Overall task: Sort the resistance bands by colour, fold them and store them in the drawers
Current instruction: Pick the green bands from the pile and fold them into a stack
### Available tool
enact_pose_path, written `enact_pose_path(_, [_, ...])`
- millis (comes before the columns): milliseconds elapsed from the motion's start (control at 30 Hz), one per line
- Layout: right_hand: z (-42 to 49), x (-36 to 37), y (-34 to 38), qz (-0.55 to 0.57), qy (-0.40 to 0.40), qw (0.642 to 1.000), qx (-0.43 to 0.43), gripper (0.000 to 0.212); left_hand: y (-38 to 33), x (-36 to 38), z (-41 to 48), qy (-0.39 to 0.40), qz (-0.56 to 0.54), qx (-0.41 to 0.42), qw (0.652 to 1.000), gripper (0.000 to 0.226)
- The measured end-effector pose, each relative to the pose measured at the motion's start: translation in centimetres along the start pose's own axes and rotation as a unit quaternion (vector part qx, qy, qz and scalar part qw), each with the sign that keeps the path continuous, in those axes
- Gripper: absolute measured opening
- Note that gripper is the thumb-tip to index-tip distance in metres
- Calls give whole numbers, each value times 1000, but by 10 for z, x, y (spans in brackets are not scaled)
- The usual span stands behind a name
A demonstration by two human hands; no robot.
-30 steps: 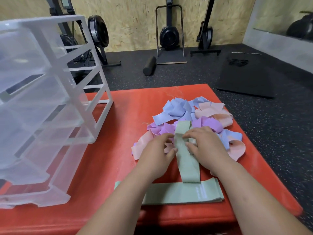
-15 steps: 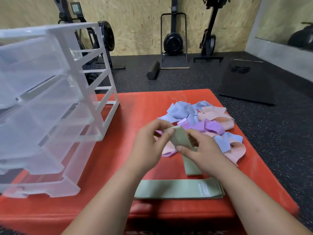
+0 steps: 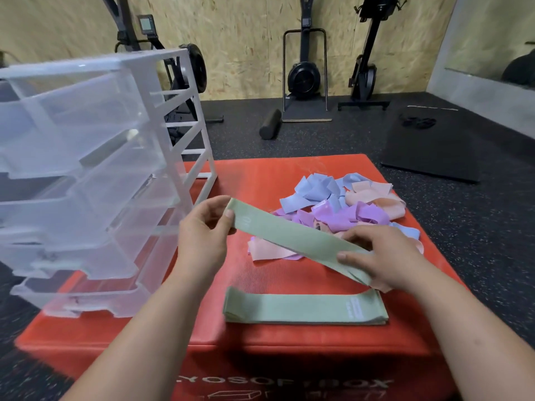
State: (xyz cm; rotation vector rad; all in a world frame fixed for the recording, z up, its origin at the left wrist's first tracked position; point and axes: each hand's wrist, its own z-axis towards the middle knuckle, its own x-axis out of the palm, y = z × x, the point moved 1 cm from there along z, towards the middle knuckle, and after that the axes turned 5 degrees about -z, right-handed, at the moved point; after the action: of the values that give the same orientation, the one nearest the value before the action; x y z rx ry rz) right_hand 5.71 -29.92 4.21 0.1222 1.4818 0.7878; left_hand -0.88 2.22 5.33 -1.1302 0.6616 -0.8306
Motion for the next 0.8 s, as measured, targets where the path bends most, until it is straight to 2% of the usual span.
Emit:
enact_pose_path(200, [-17,-14,-17,37,19,998,46,19,7,-23,-12,79,78,-62,992,20])
enact_pose_path(333, [-31,-16,-17,219,26,971,93,27,4,-33,-20,71,105,-96,987,19])
enact_pose_path(433, [-41,-17,-17,269,18,957,107,30,2,-39,-29,99,109,-117,982,19])
enact_pose_path(500, [-47,-17,-16,263,-3,958,118,32,5,-42,-34,112,130,-119,978,22])
enact_pose_path(700, [-57,-6,-17,142,-45,981,125,33,6,-48,-47,168,275,-54,945,32])
enact_pose_path(800, [-61,-1,-12,68,-50,990,115,33,7,-50,-52,201,331,-8,922,24])
